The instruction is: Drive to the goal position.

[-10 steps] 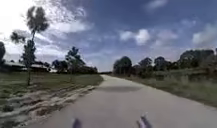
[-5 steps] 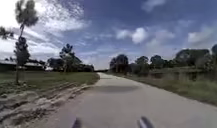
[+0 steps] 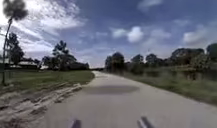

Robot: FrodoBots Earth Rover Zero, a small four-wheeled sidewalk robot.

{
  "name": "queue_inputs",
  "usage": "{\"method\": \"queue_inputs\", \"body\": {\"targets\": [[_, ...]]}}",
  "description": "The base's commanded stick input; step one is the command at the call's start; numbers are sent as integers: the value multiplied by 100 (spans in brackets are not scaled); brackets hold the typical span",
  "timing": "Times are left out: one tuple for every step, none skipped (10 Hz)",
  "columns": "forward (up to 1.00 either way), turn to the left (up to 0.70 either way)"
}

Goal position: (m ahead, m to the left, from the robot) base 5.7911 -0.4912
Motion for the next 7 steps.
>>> {"method": "queue_inputs", "body": {"targets": [[69, 3], [69, 3], [69, 3], [69, 16], [69, 29], [69, 34], [69, 34]]}}
